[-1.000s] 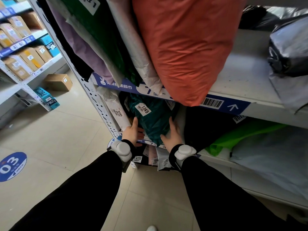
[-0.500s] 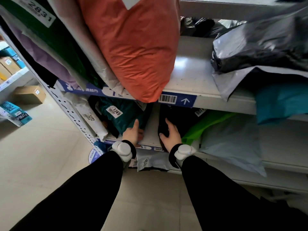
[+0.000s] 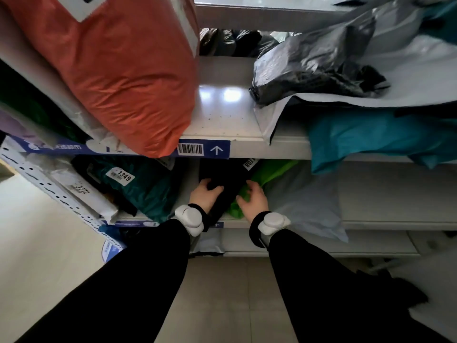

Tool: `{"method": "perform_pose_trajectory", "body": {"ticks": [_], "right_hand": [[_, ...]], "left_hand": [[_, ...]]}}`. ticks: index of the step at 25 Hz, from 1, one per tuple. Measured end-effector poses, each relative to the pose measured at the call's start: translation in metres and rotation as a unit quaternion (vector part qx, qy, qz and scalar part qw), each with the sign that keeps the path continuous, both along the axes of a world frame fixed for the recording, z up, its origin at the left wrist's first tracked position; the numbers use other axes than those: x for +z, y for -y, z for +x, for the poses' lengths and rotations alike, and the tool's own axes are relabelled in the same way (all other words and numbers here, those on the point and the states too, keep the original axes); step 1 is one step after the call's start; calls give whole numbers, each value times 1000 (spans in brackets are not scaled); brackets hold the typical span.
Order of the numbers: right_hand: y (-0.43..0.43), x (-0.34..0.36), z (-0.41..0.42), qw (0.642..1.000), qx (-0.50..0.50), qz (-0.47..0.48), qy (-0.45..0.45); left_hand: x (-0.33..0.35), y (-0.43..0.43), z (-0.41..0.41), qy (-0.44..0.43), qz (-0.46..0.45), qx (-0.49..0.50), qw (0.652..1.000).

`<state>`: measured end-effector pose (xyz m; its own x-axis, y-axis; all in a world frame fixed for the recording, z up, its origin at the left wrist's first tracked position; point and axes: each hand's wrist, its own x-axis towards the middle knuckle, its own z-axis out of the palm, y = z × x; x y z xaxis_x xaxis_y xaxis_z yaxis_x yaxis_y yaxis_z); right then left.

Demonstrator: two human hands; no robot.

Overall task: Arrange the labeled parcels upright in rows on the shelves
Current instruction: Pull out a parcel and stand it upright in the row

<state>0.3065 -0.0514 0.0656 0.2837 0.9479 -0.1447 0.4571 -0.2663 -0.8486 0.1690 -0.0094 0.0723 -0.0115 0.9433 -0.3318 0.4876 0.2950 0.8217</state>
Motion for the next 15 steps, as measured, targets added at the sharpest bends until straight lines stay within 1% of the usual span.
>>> {"method": "perform_pose_trajectory", "body": {"ticks": [5,11,15], "right_hand": [[-3,-13,11,999,-7,-43,-20],[-17,-25,8,998,3,-66,-18],[-24,-42,7,997,22,-68,-39]], "left_hand": [[3,-10,30,-45,12,-50,998],[3,-29,52,-45,58,-60,996],[-3,-47,60,-41,75,-71,994]]}}
